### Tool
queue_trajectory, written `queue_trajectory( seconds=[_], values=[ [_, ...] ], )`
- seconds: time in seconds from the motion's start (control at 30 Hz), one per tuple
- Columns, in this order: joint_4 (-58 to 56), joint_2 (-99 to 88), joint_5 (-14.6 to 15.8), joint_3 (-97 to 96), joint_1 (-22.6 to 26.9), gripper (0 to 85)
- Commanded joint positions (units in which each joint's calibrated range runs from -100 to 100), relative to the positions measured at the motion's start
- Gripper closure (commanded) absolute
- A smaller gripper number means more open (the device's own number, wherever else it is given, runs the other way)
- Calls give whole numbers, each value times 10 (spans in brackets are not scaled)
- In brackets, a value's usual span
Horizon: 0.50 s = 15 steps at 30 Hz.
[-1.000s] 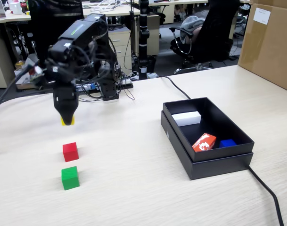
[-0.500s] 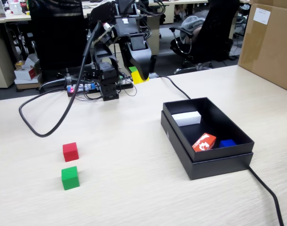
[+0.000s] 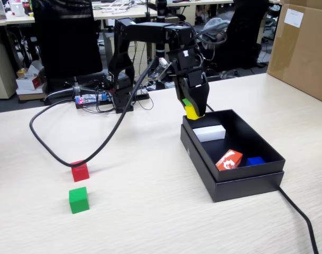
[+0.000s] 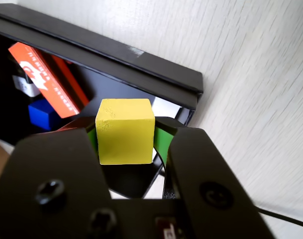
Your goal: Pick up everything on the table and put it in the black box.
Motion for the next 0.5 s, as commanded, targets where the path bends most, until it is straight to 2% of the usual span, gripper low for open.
queue_trajectory(
  seconds=[0.0,0.23,0.3,0.33,0.37,0.47],
  values=[
    [33,7,4,48,4,846],
    [36,26,4,28,0,842],
    [36,26,4,12,0,759],
    [35,25,3,-9,0,656],
    [35,25,2,-17,-2,612],
    [35,22,0,-30,-5,584]
  ],
)
